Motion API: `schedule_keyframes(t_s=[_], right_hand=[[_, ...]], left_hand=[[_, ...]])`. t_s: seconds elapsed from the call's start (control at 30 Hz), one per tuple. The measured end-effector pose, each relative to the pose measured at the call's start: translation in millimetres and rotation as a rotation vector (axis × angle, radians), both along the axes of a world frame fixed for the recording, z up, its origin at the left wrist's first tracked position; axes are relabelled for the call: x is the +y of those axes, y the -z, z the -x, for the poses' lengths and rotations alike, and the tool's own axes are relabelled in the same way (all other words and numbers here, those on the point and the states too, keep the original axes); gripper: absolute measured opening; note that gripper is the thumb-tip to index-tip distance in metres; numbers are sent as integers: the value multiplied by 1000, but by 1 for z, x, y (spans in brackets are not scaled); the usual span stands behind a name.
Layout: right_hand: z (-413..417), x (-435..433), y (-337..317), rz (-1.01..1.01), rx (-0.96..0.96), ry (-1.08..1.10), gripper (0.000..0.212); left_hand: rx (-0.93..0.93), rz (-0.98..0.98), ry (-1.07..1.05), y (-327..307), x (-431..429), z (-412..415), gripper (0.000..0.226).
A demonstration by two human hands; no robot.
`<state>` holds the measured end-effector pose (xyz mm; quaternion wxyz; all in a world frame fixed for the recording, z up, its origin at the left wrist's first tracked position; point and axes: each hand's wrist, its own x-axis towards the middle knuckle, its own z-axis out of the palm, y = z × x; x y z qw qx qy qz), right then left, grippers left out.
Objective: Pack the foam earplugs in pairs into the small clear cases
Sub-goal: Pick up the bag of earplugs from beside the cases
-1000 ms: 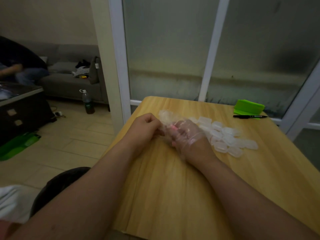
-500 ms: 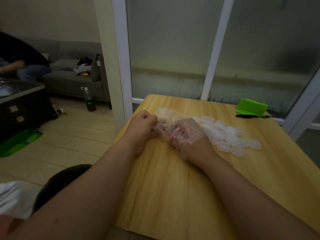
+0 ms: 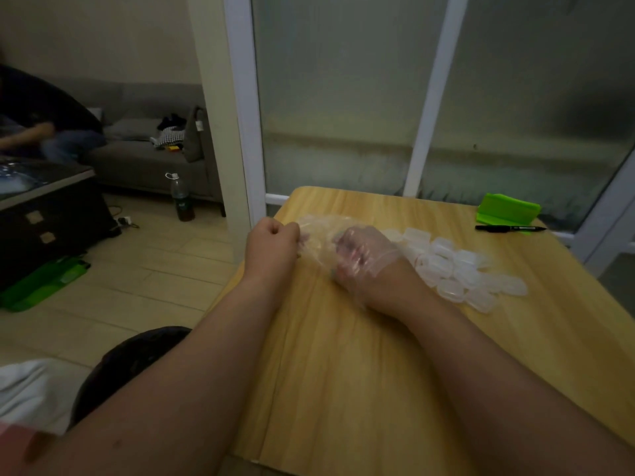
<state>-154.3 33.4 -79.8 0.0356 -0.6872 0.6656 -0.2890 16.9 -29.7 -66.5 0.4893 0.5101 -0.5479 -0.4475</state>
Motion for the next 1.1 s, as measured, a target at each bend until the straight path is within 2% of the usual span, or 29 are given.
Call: schedule_keyframes(t_s=[0.1, 0.17, 0.27, 0.37, 0.43, 0.5, 0.6, 0.67, 0.73, 0.83, 0.93, 1.1], right_hand=[[-6, 5, -10, -111, 22, -139, 24], [-8, 7, -14, -97, 22, -187, 27], [-4, 3, -8, -15, 145, -108, 19], [-2, -1, 2, 73, 154, -74, 20], [3, 2, 1, 17, 53, -91, 27], [6, 8, -4, -62, 36, -137, 37], [4, 14, -12, -41, 112, -142, 24], [2, 14, -11, -1, 2, -95, 15], [7, 14, -6, 47, -89, -93, 15], [17, 24, -7, 140, -70, -144, 11], [23, 33, -7, 231, -37, -156, 20], [29, 47, -1, 263, -77, -141, 25]], left_hand=[[6, -32, 61, -2, -2, 0, 31], [-3, -65, 172, -6, -2, 2, 42], [-191, 2, 258, -8, 0, 4, 38], [-277, 95, 149, -5, -2, 9, 25], [-244, 85, 60, -2, -6, 10, 24], [-223, 82, 7, 1, -9, 11, 24], [-223, 107, -43, 6, -14, 14, 26], [-234, 125, -67, 8, -15, 15, 26], [-250, 131, -94, 10, -15, 16, 25], [-246, 139, -148, 11, -15, 15, 21], [-260, 152, -164, 13, -14, 15, 20], [-287, 170, -168, 15, -12, 18, 17]])
